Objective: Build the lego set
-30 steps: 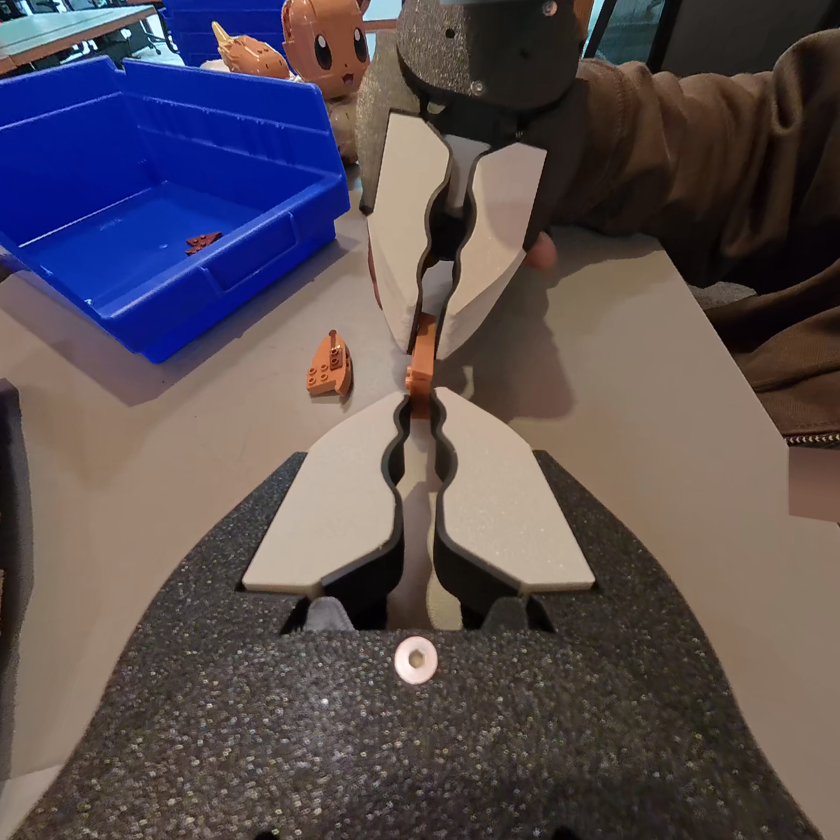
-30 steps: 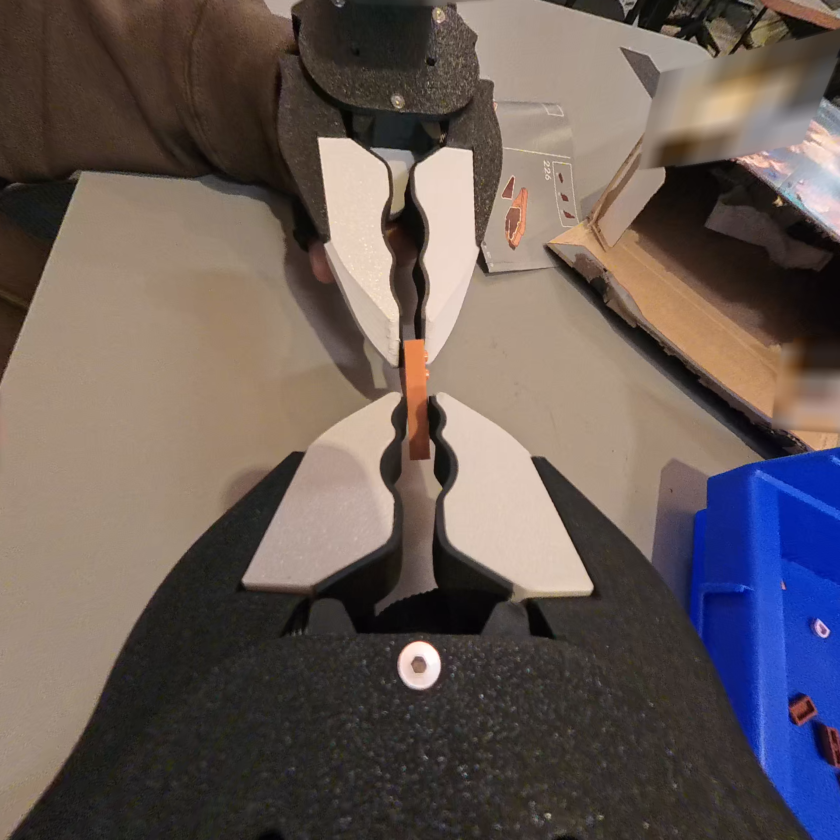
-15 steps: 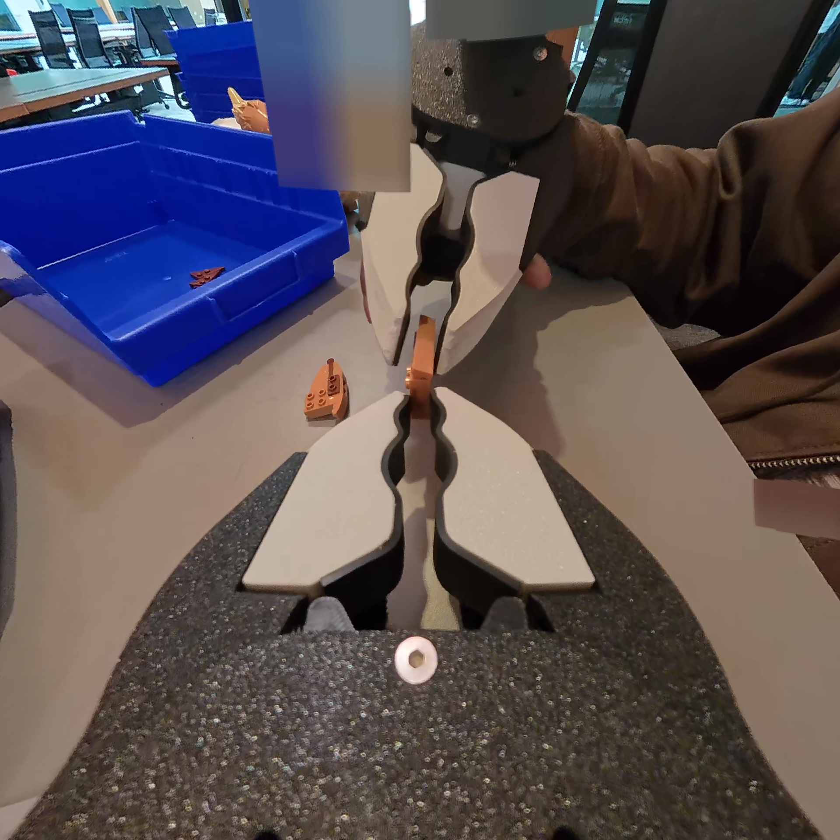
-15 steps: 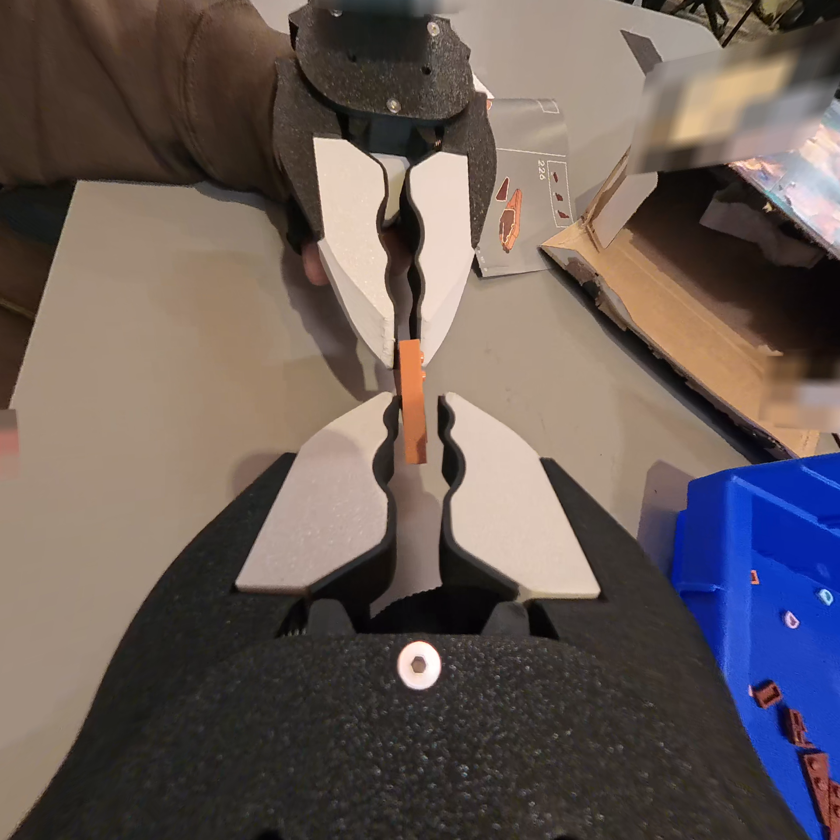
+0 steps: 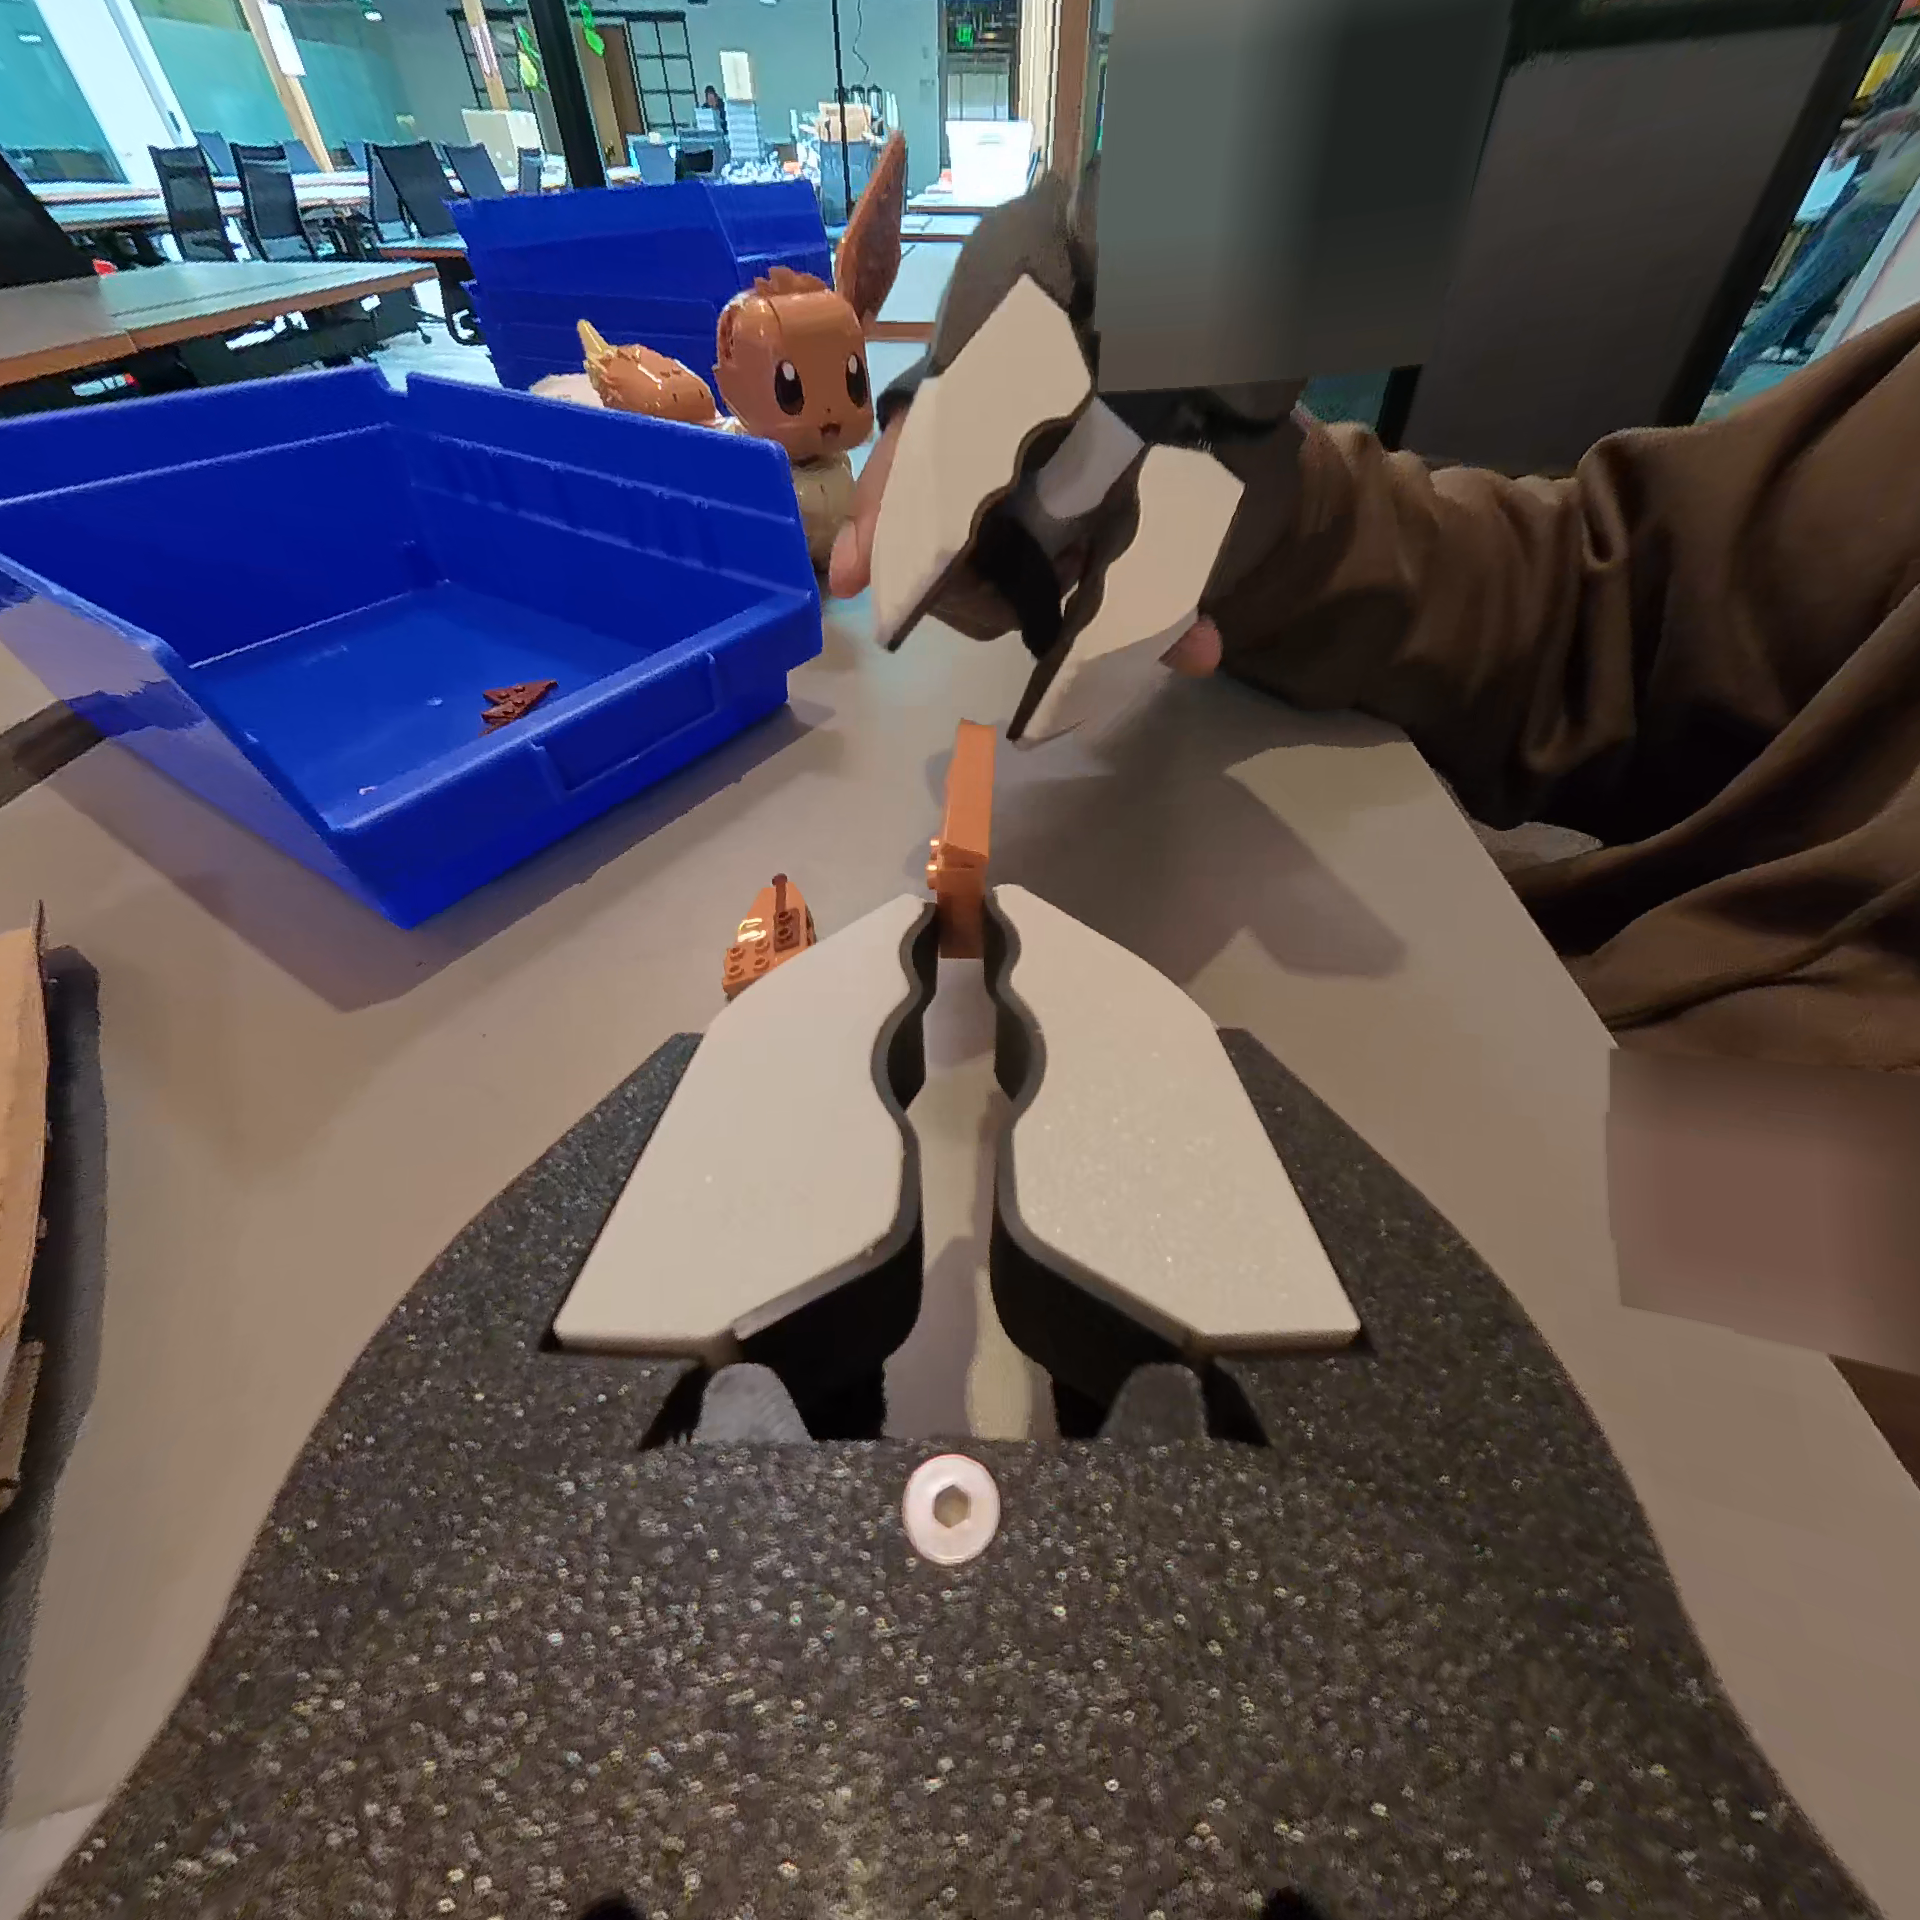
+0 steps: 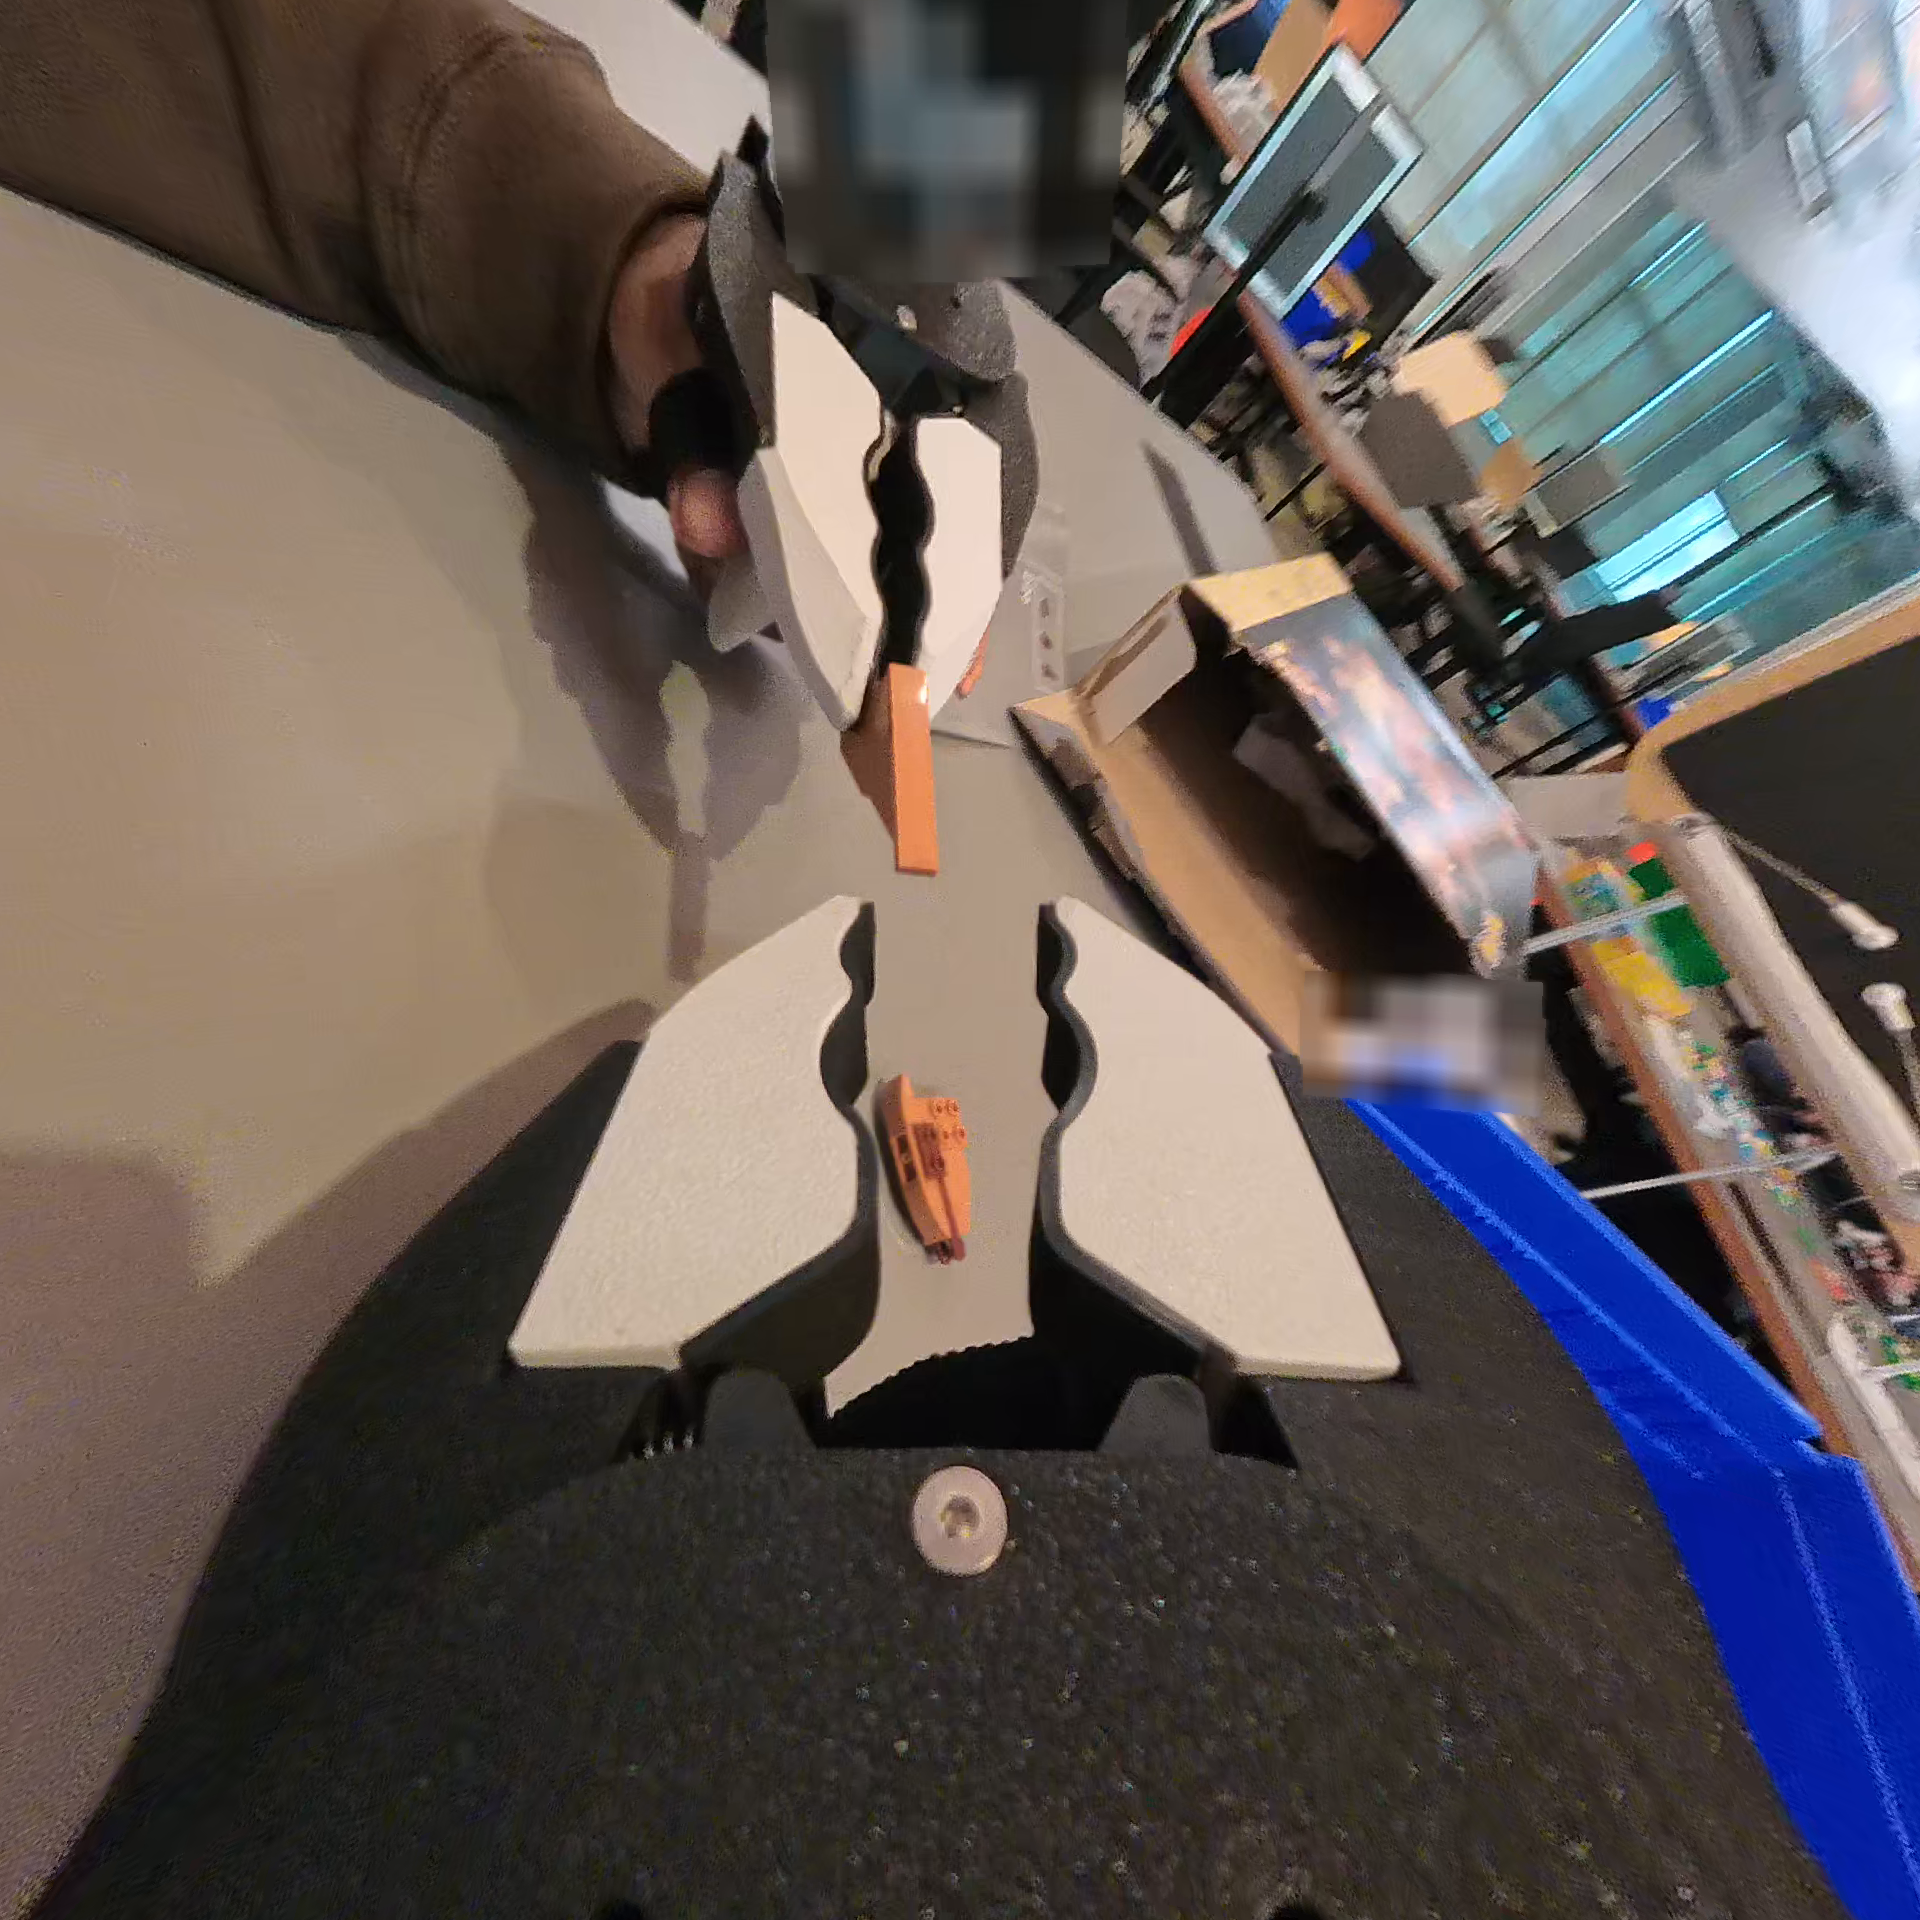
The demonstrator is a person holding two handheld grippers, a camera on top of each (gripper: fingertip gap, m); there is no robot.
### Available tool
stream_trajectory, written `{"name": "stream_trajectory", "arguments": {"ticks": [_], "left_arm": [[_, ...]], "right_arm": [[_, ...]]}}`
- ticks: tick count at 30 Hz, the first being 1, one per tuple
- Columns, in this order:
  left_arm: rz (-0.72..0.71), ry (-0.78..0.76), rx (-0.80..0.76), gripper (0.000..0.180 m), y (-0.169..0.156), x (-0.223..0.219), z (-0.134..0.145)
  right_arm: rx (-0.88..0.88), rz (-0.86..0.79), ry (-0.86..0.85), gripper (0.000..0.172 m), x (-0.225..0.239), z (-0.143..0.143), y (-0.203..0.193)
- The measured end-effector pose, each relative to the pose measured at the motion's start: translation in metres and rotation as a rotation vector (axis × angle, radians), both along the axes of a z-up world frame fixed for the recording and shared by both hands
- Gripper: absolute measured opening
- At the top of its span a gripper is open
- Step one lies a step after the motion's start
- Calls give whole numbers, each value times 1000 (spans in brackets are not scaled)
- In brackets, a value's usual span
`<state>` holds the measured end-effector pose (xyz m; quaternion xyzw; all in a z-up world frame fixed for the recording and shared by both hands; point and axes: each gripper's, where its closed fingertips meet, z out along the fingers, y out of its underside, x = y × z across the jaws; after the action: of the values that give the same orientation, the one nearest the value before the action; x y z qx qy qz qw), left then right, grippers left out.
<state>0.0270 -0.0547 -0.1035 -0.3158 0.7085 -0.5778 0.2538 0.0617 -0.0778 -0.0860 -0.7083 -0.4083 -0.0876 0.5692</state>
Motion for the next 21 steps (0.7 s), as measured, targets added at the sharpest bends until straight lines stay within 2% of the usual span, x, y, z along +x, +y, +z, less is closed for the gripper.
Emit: {"name": "stream_trajectory", "arguments": {"ticks": [7,13,21], "left_arm": [[-17,-15,-39,8,-1,-3,8],[-40,-1,-44,8,-4,-5,6],[-56,13,-49,8,-6,-5,4]], "right_arm": [[199,2,-83,27,-3,2,-3],[363,-34,-331,20,-4,9,-3],[434,-31,-530,19,-12,5,-2]]}}
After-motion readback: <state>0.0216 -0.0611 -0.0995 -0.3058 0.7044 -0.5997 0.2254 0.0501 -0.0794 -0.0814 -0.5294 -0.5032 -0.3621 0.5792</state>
